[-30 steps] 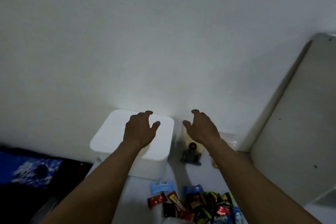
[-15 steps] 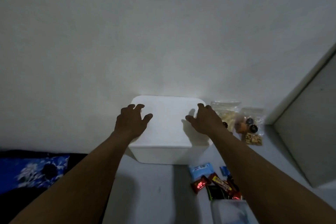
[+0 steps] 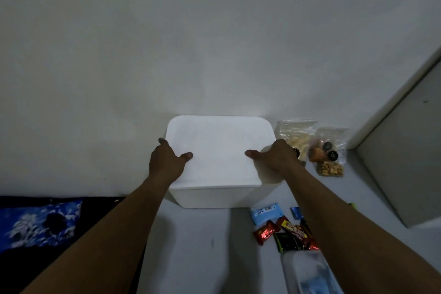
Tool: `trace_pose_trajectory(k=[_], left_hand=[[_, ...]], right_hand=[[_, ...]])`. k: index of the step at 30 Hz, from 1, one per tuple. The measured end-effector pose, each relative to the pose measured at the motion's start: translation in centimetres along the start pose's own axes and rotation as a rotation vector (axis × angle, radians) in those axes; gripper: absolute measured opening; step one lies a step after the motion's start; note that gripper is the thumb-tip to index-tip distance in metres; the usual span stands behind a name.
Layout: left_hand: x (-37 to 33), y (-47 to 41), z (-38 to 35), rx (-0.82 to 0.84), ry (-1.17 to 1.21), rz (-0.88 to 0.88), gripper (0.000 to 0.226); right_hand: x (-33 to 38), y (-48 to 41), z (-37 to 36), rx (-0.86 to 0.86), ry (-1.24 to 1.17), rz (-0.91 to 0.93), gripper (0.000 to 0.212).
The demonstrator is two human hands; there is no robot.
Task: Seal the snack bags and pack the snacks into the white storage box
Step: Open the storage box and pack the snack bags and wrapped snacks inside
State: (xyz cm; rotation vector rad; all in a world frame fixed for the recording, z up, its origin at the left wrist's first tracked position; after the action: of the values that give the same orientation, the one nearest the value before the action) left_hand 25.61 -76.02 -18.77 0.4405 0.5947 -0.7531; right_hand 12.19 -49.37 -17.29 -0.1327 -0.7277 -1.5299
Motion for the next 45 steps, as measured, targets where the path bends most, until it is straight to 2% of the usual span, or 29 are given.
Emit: trace_pose_trajectory(k=[4,12,15,23,26,31,36,42,45], left_hand=[[0.2,0.1,-0.3,-0.03,0.011,0.026,0.1],[-0.4,0.4,-0.2,-0.097,0.079,0.075,0.097],[-0.5,0.3,-0.2,-0.106,0.101,0.094,0.097],[-1.4,0.5,0.9,-0.179,0.09,0.095,0.101],[-1.8,0.6,1.5,-0.198,0.103,0.08,0.096],[-2.4,1.7,2.3,-0.237,0.237,0.039,0.092],[-3.5,2.3,4.0,-0.216,0.356,-0.033,0.087],[-3.1,3.6,6.0,-0.099,0.478,-0.078,0.091],[-2.7,5.9,7.1,-0.071,0.478,-0.11,0.086]], right_hand=[[-0.7,-0.3,-0.5,-0.014,-0.143,-0.011,0.116],[-0.5,0.0,0.0,-0.043,-0.283,0.021,0.12],[-0.1,-0.2,0.3,-0.069,-0.262,0.042,0.123],[-0.4,0.3,0.5,-0.088,-0.235,0.047,0.115],[0.0,0.5,0.7,-0.107,-0.238,0.071,0.114],[0.1,0.8,1.5,-0.128,-0.234,0.087,0.111],[0.0,1.6,2.5,-0.121,-0.345,0.132,0.099],[0.0,4.3,4.7,-0.156,-0.329,0.231,0.08],[-0.3,7.3,5.2,-0.17,-0.306,0.23,0.082]])
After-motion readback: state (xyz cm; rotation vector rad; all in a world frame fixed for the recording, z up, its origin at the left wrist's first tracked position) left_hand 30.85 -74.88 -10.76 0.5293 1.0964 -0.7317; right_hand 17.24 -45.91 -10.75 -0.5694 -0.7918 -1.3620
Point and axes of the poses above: each hand's wrist, its own y-axis away from the middle knuckle, its own z-axis out of the back of the hand, x = y × z, the point moved 4 cm from there along -y, towards the middle knuckle, and after that the axes turned 3 degrees about -z, right-handed, at the moved point
